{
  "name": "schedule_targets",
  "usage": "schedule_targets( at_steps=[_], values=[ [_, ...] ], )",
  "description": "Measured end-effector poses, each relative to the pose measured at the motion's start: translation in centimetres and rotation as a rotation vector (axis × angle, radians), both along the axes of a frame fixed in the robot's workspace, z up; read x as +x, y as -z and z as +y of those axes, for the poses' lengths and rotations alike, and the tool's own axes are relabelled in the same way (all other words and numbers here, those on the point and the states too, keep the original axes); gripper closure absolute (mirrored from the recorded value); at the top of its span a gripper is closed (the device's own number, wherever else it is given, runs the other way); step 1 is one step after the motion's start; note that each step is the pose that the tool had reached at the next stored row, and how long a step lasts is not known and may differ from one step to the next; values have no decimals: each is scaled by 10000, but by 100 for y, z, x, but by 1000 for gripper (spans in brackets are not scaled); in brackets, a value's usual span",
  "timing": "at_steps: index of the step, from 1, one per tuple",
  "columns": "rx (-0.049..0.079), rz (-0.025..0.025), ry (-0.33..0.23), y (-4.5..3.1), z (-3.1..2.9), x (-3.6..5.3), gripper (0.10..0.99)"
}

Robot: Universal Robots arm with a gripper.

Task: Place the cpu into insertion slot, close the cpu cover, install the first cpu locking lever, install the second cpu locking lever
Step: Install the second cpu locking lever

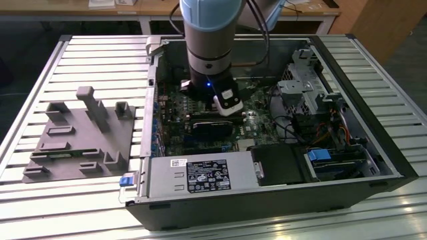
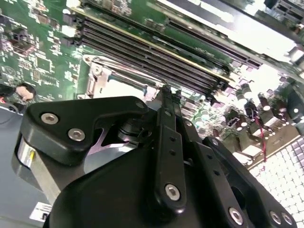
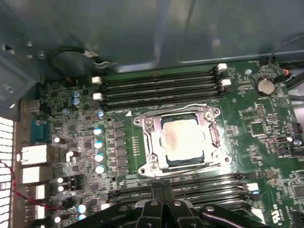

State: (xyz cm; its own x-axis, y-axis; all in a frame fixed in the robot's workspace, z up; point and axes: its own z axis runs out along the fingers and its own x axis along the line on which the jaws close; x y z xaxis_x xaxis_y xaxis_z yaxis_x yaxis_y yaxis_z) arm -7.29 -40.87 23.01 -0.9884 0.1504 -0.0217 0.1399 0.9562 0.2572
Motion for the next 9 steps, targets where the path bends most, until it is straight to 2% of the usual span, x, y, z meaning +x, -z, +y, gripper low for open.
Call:
schedule_targets(
  at_steps=[5, 9],
  values=[
    [-42, 63, 19, 0, 0, 94, 984],
    [-99, 77, 38, 0, 16, 144, 984]
  ],
)
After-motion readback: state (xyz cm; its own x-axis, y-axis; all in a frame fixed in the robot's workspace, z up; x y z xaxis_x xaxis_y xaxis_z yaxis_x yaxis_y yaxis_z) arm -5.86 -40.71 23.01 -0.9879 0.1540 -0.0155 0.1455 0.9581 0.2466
